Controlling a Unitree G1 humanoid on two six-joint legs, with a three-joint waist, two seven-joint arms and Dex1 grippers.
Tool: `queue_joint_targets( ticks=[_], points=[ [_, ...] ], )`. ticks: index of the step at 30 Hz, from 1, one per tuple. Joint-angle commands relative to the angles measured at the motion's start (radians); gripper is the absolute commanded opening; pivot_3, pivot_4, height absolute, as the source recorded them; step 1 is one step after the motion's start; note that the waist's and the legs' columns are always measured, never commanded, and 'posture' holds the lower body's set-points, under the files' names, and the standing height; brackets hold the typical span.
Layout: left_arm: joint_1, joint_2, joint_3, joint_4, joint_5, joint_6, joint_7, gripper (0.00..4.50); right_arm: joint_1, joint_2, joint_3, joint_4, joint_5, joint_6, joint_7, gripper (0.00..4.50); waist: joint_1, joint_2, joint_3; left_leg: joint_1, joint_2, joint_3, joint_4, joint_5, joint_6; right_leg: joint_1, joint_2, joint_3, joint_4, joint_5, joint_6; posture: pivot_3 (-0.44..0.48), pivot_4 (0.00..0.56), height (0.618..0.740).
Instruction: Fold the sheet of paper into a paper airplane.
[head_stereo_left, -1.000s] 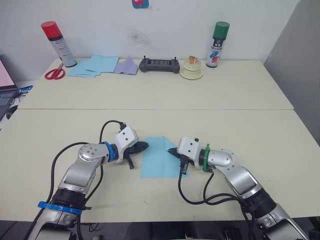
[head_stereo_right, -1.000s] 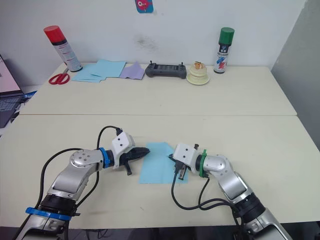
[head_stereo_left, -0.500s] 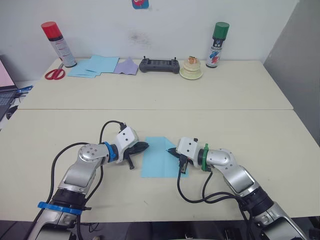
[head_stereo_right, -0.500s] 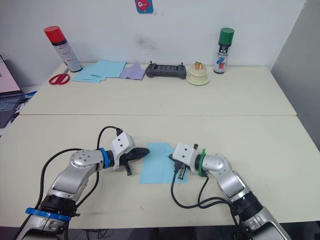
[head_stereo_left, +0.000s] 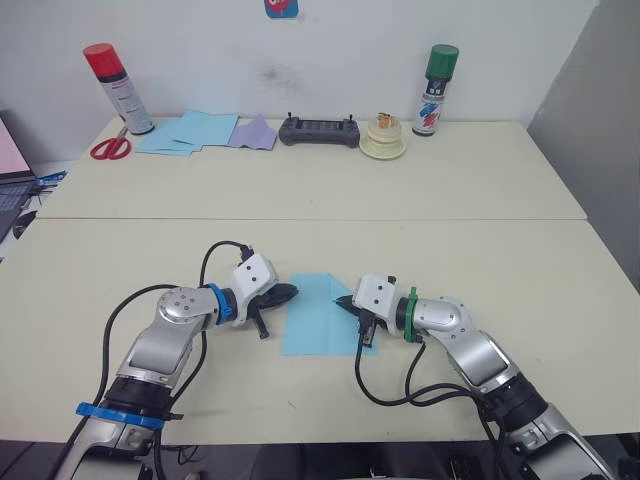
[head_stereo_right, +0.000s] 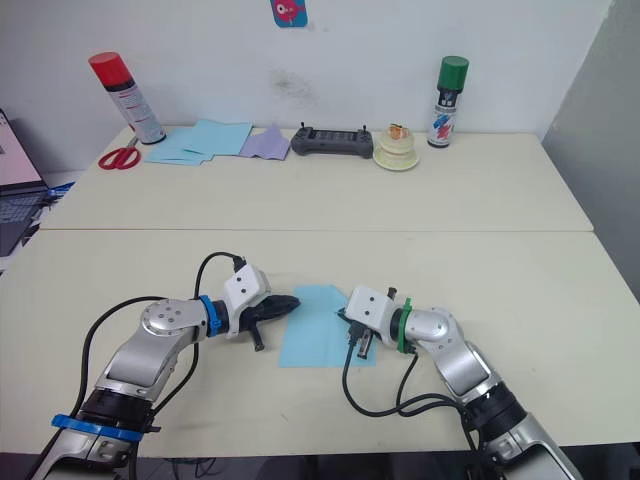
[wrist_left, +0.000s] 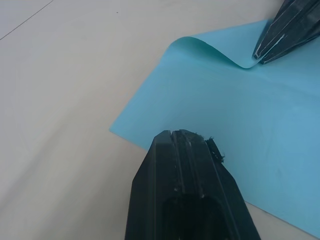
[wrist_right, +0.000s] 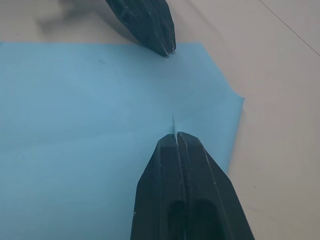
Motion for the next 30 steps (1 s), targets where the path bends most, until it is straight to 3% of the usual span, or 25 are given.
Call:
queue_joint_targets(
  ticks=[1, 30],
  points=[
    [0.027, 0.007, -0.046, 0.025, 0.026, 0.018, -0.028, 0.0, -0.009, 0.004, -0.006, 0.01, -0.002, -0.003, 0.001, 0.02, 0.0, 0.0, 0.0, 0.0, 0.0, 0.0, 0.0, 0.0, 0.0, 0.0, 0.0, 0.0, 0.0, 0.0, 0.0, 0.0, 0.15, 0.74],
    [0.011, 0.014, -0.041, 0.011, 0.017, 0.036, -0.038, 0.0, -0.012, -0.005, 0.013, 0.032, -0.026, -0.02, 0.016, 0.02, 0.0, 0.0, -0.001, 0.0, 0.0, 0.0, 0.0, 0.0, 0.0, 0.0, 0.0, 0.0, 0.0, 0.0, 0.0, 0.0, 0.15, 0.74]
  ],
)
